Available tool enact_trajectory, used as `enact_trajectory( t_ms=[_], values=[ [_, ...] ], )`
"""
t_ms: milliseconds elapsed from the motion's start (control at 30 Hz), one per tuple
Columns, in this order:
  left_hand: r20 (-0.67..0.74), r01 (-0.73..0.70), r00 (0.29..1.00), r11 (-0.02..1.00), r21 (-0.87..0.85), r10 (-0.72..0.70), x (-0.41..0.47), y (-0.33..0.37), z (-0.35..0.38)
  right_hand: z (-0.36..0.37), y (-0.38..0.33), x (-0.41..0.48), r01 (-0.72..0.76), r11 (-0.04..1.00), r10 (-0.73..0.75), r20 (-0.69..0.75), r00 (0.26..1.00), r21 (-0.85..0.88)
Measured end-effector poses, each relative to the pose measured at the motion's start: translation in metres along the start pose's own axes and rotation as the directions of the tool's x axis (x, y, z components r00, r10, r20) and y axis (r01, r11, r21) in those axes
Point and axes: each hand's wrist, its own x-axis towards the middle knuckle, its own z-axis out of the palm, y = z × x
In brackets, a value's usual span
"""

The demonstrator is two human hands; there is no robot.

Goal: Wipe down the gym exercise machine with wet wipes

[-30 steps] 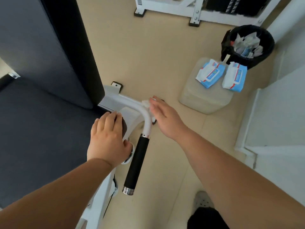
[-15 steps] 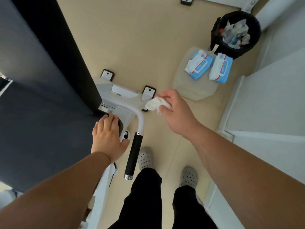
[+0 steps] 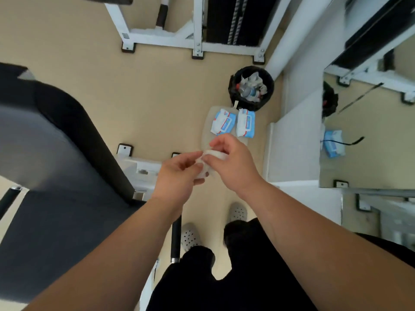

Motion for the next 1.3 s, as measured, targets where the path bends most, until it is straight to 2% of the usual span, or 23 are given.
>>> enact_trajectory(
  t_ms=[100,233,367,433,533,667,767,867,1033,1167,1233,1300],
  values=[
    [-0.025,-0.023,0.999,1.0,-0.003,0.022,0.014,0.035,0.024,-0.023,-0.018,0.027,0.021,0.999,-0.022,-0.056,0.998,-0.029],
    [-0.198,-0.021,0.98,0.999,-0.045,0.012,0.048,0.085,0.062,-0.059,-0.038,0.074,0.051,0.998,-0.052,-0.048,0.998,-0.025],
    [-0.235,-0.01,0.972,0.994,-0.109,-0.016,0.076,0.129,0.1,-0.093,-0.047,0.116,0.118,0.986,-0.127,-0.077,0.989,-0.116],
    [-0.226,0.002,0.974,0.99,-0.143,-0.034,0.088,0.15,0.115,-0.106,-0.05,0.134,0.163,0.975,-0.174,-0.058,0.983,-0.151],
    [-0.154,0.037,0.985,0.973,-0.229,-0.074,0.106,0.179,0.131,-0.122,-0.057,0.16,0.163,0.97,-0.169,-0.019,0.985,-0.18],
    [-0.015,0.108,0.993,0.973,-0.206,-0.113,0.142,0.209,0.144,-0.142,-0.064,0.203,0.131,0.959,-0.161,-0.104,0.981,-0.252],
    [0.092,0.096,0.992,0.989,-0.112,-0.086,0.178,0.236,0.155,-0.157,-0.075,0.242,0.083,0.969,-0.119,-0.148,0.982,-0.232],
    [0.16,0.087,0.983,0.996,0.016,-0.088,0.22,0.264,0.163,-0.173,-0.084,0.282,-0.031,0.985,-0.009,-0.234,0.972,-0.167],
    [0.108,0.113,0.985,0.977,0.18,-0.134,0.293,0.292,0.175,-0.206,-0.067,0.345,-0.24,0.961,0.182,-0.337,0.924,-0.138],
    [0.059,0.141,0.986,0.962,0.232,-0.159,0.332,0.291,0.186,-0.234,-0.037,0.391,-0.367,0.921,0.288,-0.411,0.865,-0.128],
    [0.04,0.144,0.987,0.96,0.24,-0.158,0.341,0.29,0.191,-0.244,-0.021,0.415,-0.427,0.889,0.348,-0.364,0.864,-0.163],
    [-0.001,0.145,0.989,0.964,0.222,-0.149,0.344,0.292,0.199,-0.25,-0.01,0.437,-0.491,0.85,0.449,-0.225,0.865,-0.192]
  ],
)
